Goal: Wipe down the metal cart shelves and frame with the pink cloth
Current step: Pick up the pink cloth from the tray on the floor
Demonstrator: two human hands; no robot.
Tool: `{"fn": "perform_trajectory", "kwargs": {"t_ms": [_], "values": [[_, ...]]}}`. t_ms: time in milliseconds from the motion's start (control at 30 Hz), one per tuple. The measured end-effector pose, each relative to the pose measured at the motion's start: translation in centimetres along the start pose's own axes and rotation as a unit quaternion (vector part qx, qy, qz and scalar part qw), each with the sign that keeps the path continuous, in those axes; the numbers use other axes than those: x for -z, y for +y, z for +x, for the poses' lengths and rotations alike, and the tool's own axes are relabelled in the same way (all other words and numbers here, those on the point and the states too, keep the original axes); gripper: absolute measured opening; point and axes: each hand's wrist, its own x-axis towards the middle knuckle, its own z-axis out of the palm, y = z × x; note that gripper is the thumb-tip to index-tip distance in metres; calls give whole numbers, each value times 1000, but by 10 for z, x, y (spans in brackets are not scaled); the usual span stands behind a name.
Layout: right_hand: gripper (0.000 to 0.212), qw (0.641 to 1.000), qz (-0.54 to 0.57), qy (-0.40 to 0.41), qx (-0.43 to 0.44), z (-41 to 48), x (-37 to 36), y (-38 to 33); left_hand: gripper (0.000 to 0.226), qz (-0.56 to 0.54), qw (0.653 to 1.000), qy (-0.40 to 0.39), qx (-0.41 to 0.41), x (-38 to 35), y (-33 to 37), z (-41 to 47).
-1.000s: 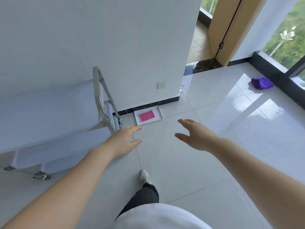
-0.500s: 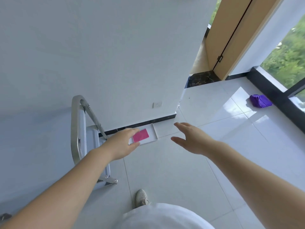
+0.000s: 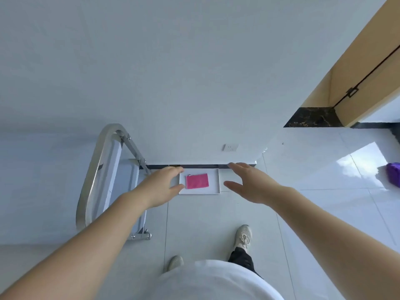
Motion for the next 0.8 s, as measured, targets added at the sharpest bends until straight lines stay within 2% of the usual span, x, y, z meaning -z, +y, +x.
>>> {"fn": "perform_trajectory", "kwargs": {"t_ms": [267,467,600,800], "values": [[57,993,-58,-69,76,70,54,71,52,-46,994,23,95,-20,56,47],[59,983,-87,-116,110,116,50,84,53,-77,985,33,151,-34,51,72],[62,982,-89,-127,110,141,37,82,53,-74,986,10,147,-36,31,95],[62,987,-65,-133,63,182,22,77,51,-60,991,-50,108,-34,-13,152]]}}
